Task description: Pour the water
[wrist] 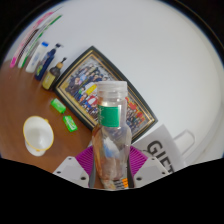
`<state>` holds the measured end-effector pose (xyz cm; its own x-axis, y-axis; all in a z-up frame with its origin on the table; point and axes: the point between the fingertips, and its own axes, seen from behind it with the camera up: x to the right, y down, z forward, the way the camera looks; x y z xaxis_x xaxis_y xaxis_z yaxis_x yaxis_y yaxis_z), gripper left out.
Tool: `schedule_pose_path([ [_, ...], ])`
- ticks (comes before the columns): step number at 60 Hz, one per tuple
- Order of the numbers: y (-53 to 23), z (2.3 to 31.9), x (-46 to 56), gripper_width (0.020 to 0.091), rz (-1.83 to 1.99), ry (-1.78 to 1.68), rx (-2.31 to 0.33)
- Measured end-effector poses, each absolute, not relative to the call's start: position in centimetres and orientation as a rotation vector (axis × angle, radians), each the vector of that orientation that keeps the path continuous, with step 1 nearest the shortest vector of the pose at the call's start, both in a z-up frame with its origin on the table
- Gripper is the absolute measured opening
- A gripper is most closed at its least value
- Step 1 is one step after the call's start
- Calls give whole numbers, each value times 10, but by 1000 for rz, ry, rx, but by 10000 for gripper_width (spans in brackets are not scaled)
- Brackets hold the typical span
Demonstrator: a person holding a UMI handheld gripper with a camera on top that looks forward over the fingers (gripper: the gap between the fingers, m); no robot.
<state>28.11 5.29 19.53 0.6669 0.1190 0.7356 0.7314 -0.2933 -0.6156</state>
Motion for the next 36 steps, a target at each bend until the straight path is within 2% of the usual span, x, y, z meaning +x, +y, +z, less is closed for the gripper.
schedule_pose_path([
  [10, 56, 159, 282, 446, -276, -353, -1920],
  [18, 62, 113, 280, 446, -73, -203, -1971],
  [32, 69, 52, 286, 449, 42, -122, -2016],
  [36, 67, 53, 287, 448, 68, -98, -1993],
])
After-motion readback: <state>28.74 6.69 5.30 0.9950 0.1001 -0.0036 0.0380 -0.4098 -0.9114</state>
